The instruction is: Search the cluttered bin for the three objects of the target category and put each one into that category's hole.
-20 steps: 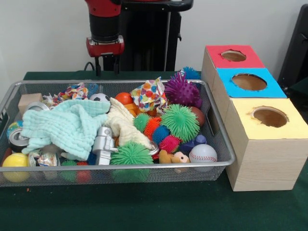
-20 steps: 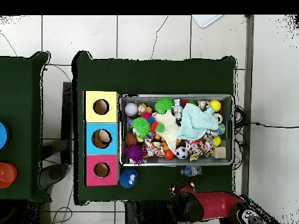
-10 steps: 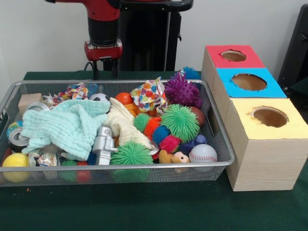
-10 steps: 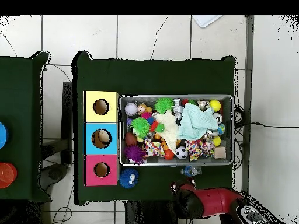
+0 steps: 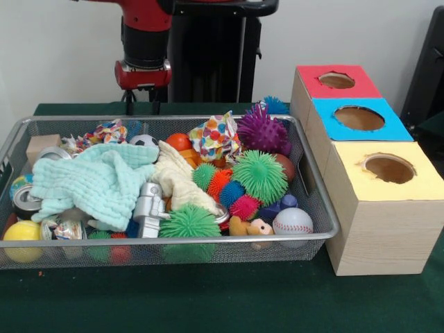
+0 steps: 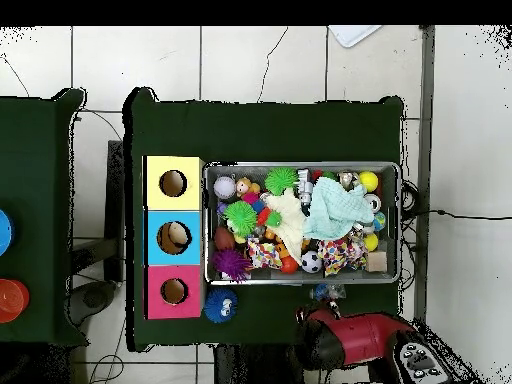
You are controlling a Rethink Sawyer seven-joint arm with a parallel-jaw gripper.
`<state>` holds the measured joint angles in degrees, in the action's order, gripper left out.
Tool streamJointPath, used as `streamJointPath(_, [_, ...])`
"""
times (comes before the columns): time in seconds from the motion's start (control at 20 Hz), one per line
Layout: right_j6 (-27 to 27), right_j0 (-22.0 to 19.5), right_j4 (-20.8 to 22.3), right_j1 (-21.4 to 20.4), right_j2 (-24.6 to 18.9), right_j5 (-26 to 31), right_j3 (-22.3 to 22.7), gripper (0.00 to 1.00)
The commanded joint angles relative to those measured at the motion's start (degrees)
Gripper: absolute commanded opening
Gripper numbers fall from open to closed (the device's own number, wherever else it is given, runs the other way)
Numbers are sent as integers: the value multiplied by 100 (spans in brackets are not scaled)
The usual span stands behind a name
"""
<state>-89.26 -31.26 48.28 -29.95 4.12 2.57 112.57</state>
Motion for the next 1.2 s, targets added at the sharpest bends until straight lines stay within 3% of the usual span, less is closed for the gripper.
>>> streamJointPath(0.05, [-503, 329, 194, -176, 148, -130, -803, 100])
streamJointPath(0.45, [-591, 325, 33, 64, 119, -151, -885, 100])
streamJointPath(0.8, [-602, 574, 150, 39, 488, -366, -1039, 100])
streamJointPath(1.1, [-641, 525, 95, 675, 482, -819, -1381, 100])
streamJointPath(1.2, [-608, 344, 77, 876, 285, -790, -1483, 100])
